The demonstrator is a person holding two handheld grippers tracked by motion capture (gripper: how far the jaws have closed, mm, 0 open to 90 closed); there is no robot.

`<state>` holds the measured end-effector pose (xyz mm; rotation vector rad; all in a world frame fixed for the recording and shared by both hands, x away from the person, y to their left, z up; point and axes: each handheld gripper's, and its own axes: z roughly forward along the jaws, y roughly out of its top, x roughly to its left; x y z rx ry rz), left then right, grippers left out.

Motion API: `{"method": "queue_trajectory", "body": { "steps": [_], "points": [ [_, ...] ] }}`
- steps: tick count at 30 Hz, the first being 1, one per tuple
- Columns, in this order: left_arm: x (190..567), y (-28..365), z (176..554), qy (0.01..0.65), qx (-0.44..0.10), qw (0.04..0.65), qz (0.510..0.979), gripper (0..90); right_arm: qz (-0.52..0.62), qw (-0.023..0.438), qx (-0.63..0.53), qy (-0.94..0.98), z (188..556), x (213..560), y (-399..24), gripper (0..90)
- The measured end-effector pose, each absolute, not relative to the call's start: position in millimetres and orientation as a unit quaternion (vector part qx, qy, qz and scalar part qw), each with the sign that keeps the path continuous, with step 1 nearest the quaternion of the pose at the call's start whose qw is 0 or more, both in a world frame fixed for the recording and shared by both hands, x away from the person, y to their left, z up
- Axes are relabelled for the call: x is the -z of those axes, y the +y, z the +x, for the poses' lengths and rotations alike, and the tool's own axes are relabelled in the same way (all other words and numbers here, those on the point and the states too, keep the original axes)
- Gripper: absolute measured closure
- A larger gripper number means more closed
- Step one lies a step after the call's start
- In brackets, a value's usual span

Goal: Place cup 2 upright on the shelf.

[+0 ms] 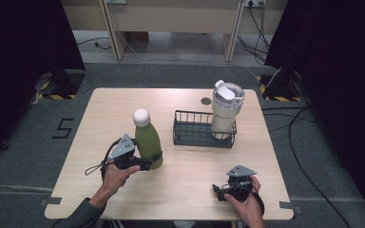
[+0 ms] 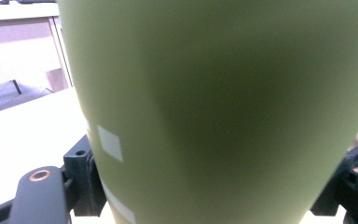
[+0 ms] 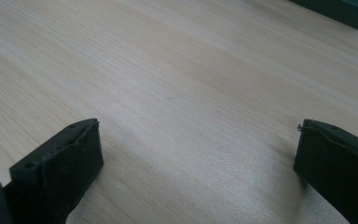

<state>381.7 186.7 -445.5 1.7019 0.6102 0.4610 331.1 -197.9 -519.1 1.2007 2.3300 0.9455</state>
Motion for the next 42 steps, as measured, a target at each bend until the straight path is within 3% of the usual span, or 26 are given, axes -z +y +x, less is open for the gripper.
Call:
{"method": "queue_trajectory", "body": {
  "steps": [23,42],
  "points": [
    [391.2,155.9,434.5,0.258,-0.187,0.610,0.726,20.3,0.425,0.175,-0.334,0.823,330.9,518.9,-197.7,1.2],
    [377.7,130.0,458.4,0.253,-0.191,0.610,0.726,20.2,0.423,0.176,-0.333,0.824,331.1,518.7,-198.1,1.2]
  ]
}}
